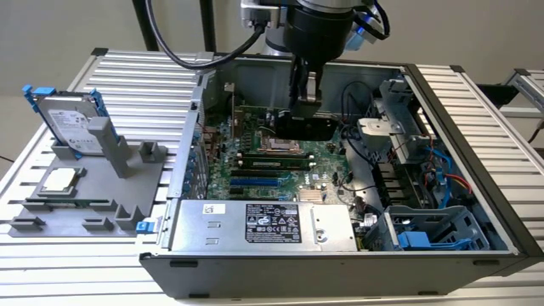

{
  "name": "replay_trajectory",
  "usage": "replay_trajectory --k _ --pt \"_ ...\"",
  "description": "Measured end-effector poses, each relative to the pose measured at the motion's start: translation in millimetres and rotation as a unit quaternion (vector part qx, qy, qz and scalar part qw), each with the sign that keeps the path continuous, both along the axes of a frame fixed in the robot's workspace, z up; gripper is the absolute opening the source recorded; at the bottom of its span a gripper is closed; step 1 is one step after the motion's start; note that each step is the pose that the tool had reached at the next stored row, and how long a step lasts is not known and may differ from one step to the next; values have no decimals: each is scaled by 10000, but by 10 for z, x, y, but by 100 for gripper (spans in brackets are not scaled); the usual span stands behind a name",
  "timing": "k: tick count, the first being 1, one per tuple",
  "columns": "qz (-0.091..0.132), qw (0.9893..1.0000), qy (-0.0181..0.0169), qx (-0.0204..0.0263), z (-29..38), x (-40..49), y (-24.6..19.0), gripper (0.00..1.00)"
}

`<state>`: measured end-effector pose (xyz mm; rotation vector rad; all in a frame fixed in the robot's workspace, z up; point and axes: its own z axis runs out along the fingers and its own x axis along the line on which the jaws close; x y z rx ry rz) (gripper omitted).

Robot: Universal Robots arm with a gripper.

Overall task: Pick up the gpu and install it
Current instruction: 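Insert the gpu into the slot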

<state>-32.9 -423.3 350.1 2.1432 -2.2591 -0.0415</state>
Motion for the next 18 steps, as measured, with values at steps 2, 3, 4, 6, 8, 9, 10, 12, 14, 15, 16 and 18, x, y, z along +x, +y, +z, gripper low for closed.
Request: replay_trajectory --k 2,3,4,6,8,9,10,12,14,15,16,18 --pt "0 10000 0 0 -27 -1 -1 0" --pt "0 10000 0 0 -39 -1 -2 0" --pt "0 10000 0 0 -52 -1 -3 0" --pt "0 10000 0 0 -74 -1 -4 0" --pt "1 10000 0 0 -89 -2 -4 0" --pt "0 10000 0 -1 -91 -2 -4 0" --pt "0 10000 1 -1 -92 -2 -4 0" --pt "0 10000 1 -1 -92 -2 -4 0" --pt "0 10000 1 0 -94 -2 -4 0" --pt "0 10000 0 1 -99 -2 -4 0" --pt "0 10000 0 1 -101 -2 -4 0" --pt "0 10000 1 -1 -102 -2 -4 0"
